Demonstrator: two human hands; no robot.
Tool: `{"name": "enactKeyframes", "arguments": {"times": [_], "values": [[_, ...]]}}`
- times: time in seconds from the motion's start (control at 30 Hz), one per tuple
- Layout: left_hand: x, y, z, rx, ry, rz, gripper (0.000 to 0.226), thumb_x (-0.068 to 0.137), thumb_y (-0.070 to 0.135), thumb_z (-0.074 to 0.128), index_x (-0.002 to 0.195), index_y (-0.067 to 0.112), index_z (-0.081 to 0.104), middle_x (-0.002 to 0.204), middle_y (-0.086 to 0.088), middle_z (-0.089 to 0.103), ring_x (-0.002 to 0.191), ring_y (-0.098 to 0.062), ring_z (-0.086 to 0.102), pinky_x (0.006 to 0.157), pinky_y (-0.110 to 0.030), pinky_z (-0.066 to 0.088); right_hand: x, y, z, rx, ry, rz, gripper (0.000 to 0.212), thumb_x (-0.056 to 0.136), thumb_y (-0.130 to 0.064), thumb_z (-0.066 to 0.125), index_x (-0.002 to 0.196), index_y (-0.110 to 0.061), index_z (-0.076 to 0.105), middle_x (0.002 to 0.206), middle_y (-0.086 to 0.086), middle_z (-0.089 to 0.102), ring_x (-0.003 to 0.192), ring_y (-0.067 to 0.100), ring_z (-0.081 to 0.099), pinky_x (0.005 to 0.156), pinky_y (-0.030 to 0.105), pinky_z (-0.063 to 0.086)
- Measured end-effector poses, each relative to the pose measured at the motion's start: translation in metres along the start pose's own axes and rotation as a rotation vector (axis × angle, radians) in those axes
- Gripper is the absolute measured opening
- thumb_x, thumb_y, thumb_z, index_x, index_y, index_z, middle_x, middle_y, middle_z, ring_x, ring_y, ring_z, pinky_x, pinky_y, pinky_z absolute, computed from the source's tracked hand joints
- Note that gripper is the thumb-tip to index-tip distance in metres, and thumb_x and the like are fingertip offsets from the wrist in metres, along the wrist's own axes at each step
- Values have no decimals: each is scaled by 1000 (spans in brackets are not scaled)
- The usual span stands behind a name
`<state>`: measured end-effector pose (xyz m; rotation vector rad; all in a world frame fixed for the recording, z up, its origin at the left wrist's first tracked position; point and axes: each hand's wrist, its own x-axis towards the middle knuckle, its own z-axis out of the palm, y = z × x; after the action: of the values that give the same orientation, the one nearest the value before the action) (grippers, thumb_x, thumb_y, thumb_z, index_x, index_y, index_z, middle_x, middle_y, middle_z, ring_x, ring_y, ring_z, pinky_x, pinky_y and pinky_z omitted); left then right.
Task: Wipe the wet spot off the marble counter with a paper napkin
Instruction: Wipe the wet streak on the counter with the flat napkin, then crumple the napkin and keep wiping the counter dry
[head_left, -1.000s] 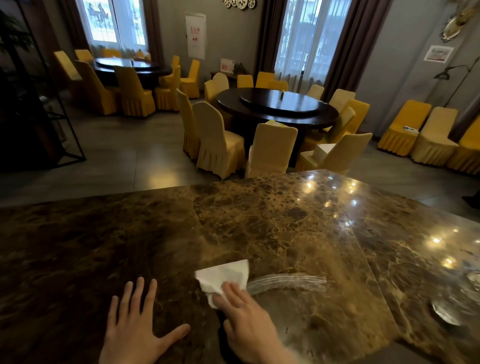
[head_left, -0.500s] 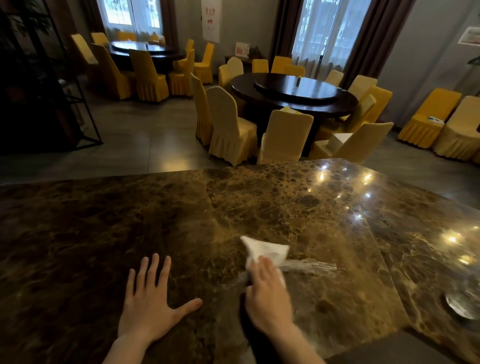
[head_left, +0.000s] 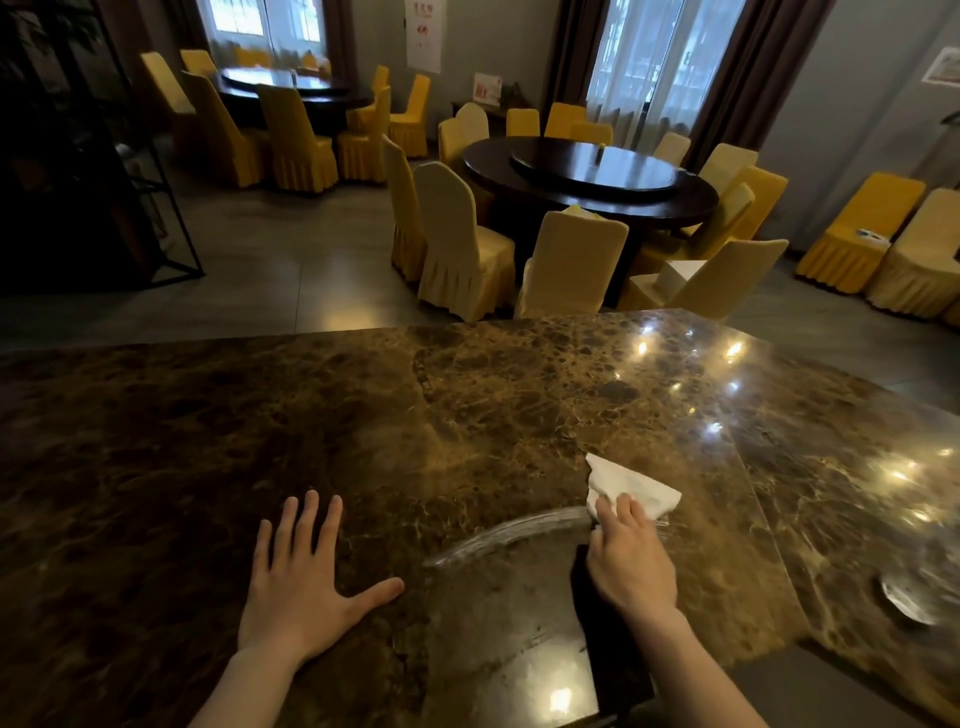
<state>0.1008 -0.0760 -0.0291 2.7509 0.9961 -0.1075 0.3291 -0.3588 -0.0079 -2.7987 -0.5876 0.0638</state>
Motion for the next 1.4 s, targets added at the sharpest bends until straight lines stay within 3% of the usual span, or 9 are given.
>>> {"name": "enactKeyframes", "arguments": {"times": [0.13, 0.3, 0.4, 0.53, 0.73, 0.83, 0.97, 1.2, 1.4], "values": [[0, 1, 1, 1, 3, -2, 136, 51, 112, 6, 154, 28, -23, 166, -1, -27, 150, -23, -32, 127, -52, -12, -21, -46, 16, 49, -7, -58, 53, 100, -25, 38, 153, -20, 29, 163, 6, 16, 149, 22, 8, 120, 38, 7], [2, 0, 2, 12, 1, 1, 135, 51, 112, 4, 154, 28, -23, 167, -2, -24, 151, -22, -28, 127, -51, -11, -68, -124, 41, 96, -175, -537, 58, 94, -27, 31, 152, -20, 30, 163, 5, 19, 150, 22, 7, 118, 38, -5], [3, 0, 2, 8, 13, -4, 137, 49, 112, 3, 154, 28, -21, 168, -2, -21, 152, -22, -25, 127, -51, -10, -67, -115, 40, 117, -188, -619, 61, 87, -34, 24, 146, -26, 38, 160, 2, 28, 148, 22, 17, 118, 39, 10], [2, 0, 1, 17, -13, -5, 136, 49, 112, 3, 153, 29, -25, 166, -2, -26, 151, -23, -28, 127, -51, -11, -25, -41, 26, 47, -65, -315, 55, 91, -35, 26, 145, -34, 39, 158, -1, 33, 144, 21, 29, 111, 40, 36], [8, 8, -6, 32, -31, -2, 138, 44, 112, -3, 150, 28, -29, 162, -1, -30, 151, -23, -28, 127, -50, -13, 5, 39, -7, 0, 48, 128, 47, 102, -22, 33, 149, -26, 36, 162, 3, 24, 148, 21, 17, 114, 41, 28], [6, 7, -8, 34, -51, -9, 137, 44, 112, -3, 149, 28, -31, 162, -1, -32, 150, -23, -29, 127, -51, -12, -9, -5, 4, 21, 66, 36, 47, 99, -15, 42, 144, -26, 47, 156, 5, 37, 144, 23, 30, 115, 44, 31], [2, 6, -7, 52, -93, -29, 138, 42, 112, -6, 149, 28, -33, 162, -2, -34, 150, -23, -31, 127, -51, -13, -28, -56, 6, 173, 55, -294, 25, 80, -12, 72, 100, -26, 76, 103, -4, 73, 97, 19, 66, 78, 35, 54], [1, 8, -12, 48, -110, -33, 139, 39, 111, -8, 147, 28, -34, 162, -2, -33, 150, -24, -30, 127, -51, -12, 17, -7, -32, 728, 115, 348, 25, 86, -5, 62, 97, -22, 77, 84, -4, 74, 79, 16, 67, 69, 31, 54], [1, 9, -14, 36, -118, -41, 141, 38, 112, -7, 149, 28, -31, 163, -1, -31, 151, -23, -28, 127, -50, -12, 37, 58, -45, 588, 125, 597, 37, 92, -22, 40, 63, -9, 59, 92, 26, 63, 84, 36, 58, 79, 44, 48]]}}
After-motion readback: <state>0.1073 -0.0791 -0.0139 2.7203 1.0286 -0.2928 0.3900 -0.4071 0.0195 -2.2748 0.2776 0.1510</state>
